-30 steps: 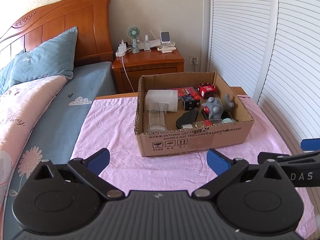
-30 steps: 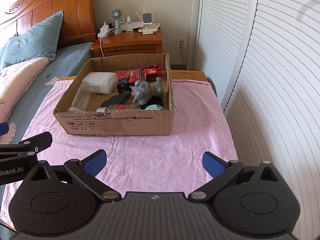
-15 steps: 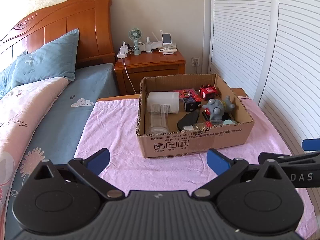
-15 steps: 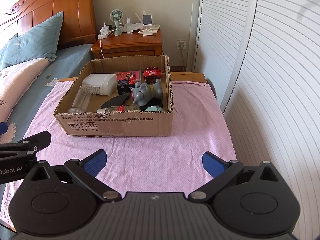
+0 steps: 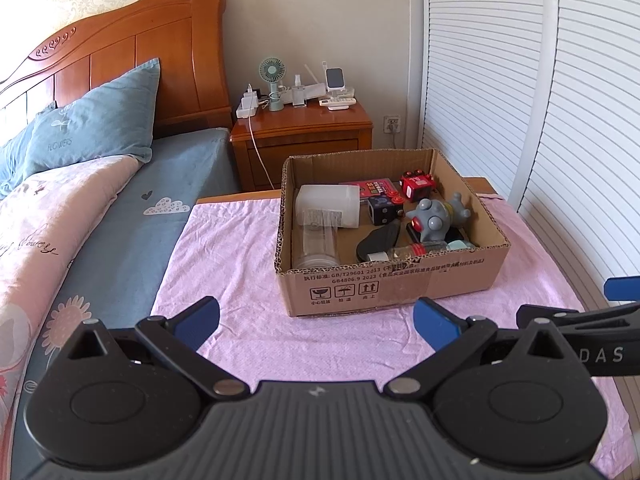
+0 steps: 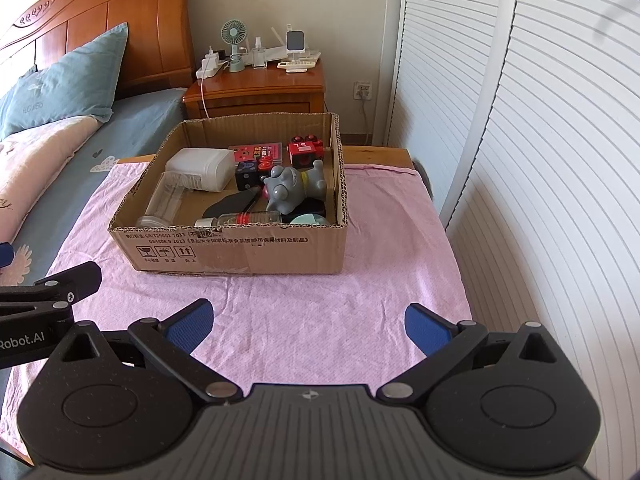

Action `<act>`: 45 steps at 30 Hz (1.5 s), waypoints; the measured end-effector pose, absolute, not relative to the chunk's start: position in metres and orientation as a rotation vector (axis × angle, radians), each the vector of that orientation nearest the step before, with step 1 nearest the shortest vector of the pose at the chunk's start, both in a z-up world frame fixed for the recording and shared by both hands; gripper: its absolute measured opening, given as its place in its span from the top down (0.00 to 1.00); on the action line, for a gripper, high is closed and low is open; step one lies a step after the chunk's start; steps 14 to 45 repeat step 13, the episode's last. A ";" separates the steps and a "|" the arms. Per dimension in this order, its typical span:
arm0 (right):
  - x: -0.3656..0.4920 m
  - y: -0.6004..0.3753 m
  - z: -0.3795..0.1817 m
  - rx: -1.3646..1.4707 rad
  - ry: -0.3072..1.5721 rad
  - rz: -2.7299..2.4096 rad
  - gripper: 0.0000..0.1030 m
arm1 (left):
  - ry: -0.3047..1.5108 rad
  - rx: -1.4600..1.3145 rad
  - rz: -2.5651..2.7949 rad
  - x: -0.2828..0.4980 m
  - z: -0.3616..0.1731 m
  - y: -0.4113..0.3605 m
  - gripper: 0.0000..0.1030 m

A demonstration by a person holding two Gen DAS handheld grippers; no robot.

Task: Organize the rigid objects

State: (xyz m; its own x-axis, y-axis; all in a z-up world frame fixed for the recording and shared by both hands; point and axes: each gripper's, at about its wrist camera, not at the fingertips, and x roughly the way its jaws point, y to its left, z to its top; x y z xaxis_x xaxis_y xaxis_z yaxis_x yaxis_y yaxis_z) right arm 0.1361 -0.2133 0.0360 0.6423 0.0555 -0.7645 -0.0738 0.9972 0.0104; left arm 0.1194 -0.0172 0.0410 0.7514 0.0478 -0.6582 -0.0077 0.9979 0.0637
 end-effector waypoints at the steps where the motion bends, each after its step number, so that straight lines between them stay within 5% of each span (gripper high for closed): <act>1: 0.136 -0.213 0.036 -0.022 0.870 0.074 0.00 | 0.720 0.058 0.030 0.119 0.041 -0.017 0.01; 45: 0.135 -0.213 0.037 -0.024 0.866 0.073 0.00 | 0.720 0.057 0.029 0.119 0.041 -0.017 0.01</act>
